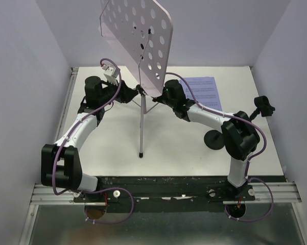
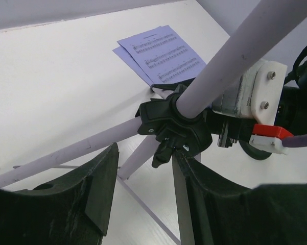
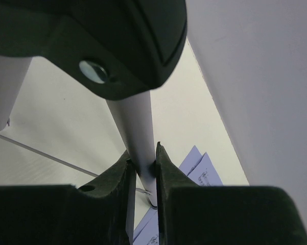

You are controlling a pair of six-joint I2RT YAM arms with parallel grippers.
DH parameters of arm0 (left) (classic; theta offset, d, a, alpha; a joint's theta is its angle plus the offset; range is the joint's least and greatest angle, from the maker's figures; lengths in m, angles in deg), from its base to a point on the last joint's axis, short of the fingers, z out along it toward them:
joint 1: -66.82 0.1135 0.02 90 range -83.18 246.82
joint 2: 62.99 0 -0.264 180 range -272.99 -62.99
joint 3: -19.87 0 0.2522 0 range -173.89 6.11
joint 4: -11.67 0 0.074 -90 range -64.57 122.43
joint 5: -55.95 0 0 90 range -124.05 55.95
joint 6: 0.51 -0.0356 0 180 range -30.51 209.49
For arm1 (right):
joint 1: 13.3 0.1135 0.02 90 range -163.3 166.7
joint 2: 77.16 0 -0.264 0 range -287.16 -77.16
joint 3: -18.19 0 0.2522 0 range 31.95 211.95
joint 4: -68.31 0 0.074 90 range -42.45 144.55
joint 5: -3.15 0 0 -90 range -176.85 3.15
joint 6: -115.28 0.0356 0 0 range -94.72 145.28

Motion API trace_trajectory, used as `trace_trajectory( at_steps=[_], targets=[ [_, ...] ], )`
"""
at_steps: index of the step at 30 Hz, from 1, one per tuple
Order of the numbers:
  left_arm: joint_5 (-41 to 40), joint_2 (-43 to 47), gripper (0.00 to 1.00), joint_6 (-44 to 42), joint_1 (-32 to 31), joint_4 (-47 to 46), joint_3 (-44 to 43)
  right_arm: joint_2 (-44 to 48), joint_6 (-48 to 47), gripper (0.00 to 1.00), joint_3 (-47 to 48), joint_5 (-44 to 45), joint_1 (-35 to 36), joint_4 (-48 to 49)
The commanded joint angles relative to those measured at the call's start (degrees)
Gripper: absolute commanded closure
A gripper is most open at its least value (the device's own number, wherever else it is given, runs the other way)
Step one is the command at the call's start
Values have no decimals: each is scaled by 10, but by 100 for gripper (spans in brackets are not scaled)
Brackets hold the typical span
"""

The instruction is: Pack up the instrument practice props

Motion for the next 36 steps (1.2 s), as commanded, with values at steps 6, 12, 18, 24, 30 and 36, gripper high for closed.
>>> trace_trajectory(
  at_steps=[6,12,18,24,30,36],
  targets=[
    [-92,-60,45,164,36,-47,-40,-37,51,100,-38,-49,21,-178],
    [-91,-79,45,222,43,-55,-14,-39,53,100,-35,-47,21,-179],
    [-36,-58,44,197,42,-90,13,-43,53,100,-29,-46,20,-182],
    [-6,-31,38,73,43,18,2,-47,52,100,-28,-46,20,-182],
    [50,-12,35,98,30,-9,22,-46,52,100,-28,-46,20,-184],
    [65,-4,36,112,23,-16,29,-43,49,100,-32,-49,20,-182]
  ],
)
